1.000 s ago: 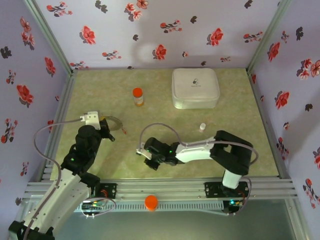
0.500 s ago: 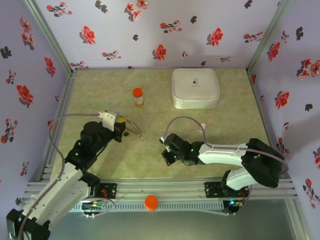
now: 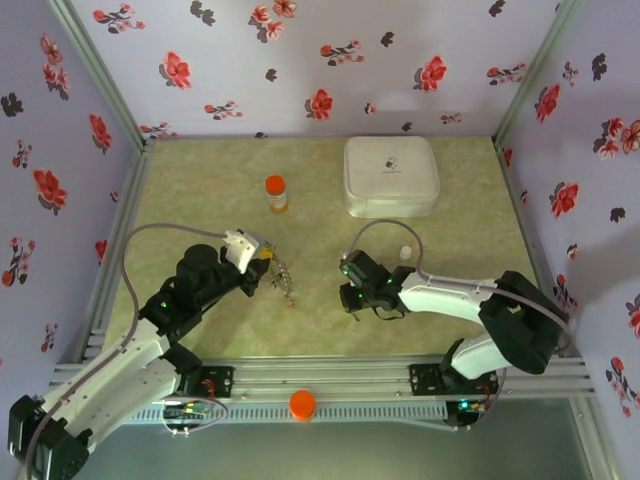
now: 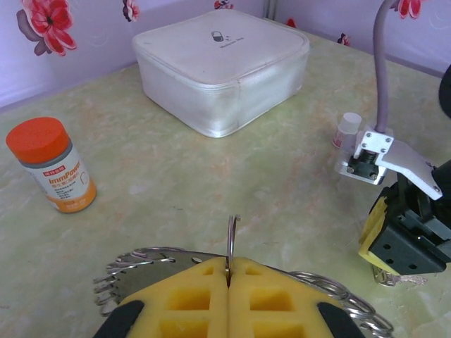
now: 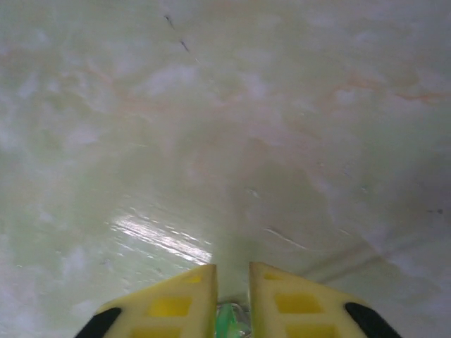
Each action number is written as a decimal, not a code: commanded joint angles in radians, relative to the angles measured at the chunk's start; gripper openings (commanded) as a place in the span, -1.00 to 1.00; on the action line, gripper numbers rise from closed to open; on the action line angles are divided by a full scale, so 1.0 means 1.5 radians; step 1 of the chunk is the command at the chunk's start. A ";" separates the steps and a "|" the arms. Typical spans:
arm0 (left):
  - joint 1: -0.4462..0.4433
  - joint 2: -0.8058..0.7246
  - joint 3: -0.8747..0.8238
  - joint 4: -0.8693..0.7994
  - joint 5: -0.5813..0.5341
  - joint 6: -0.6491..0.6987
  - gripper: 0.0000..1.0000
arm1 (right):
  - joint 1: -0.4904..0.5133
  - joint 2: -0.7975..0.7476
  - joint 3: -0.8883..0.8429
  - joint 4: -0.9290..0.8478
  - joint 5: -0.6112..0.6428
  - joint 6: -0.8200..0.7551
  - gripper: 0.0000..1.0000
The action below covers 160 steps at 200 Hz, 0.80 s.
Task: Put the keys on the keyring
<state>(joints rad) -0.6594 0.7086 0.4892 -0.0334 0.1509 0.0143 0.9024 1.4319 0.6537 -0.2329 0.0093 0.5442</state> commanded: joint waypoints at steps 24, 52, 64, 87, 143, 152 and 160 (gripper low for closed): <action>-0.012 0.005 0.013 0.042 0.009 0.019 -1.00 | -0.014 -0.024 0.006 -0.083 0.052 0.018 -0.34; -0.016 0.011 0.007 0.063 0.010 0.018 -1.00 | -0.021 -0.064 -0.003 -0.109 0.063 0.042 -0.20; -0.018 0.016 0.007 0.068 0.010 0.018 -1.00 | -0.023 -0.088 -0.004 -0.119 0.067 0.072 -0.11; -0.022 0.025 0.008 0.075 0.009 0.018 -1.00 | -0.027 -0.122 -0.007 -0.134 0.040 0.168 -0.08; -0.033 0.044 0.005 0.102 0.014 0.018 -1.00 | -0.024 -0.147 -0.052 -0.082 -0.067 0.506 -0.26; -0.035 0.047 0.006 0.103 0.015 0.018 -1.00 | -0.024 -0.154 -0.066 -0.065 -0.068 0.540 -0.25; -0.037 0.049 0.006 0.103 0.015 0.019 -1.00 | -0.024 -0.162 -0.077 -0.055 -0.065 0.559 -0.25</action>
<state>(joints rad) -0.7025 0.7765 0.4892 0.0414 0.1516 0.0204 0.8684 1.2228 0.5861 -0.3679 -0.0528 1.1477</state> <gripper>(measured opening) 0.038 0.375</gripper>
